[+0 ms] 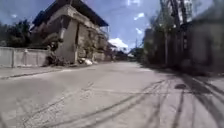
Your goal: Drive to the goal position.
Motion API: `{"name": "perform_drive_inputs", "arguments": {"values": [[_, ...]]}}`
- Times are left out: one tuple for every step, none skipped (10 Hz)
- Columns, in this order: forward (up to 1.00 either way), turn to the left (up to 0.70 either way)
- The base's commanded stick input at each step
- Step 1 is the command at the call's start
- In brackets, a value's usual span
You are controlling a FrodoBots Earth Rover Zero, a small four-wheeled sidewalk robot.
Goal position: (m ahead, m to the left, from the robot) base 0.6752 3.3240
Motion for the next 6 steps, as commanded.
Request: {"name": "perform_drive_inputs", "arguments": {"values": [[0.96,-0.10],[0.96,-0.13],[0.96,-0.15],[0.96,-0.27],[0.96,-0.38],[0.96,-0.38]]}}
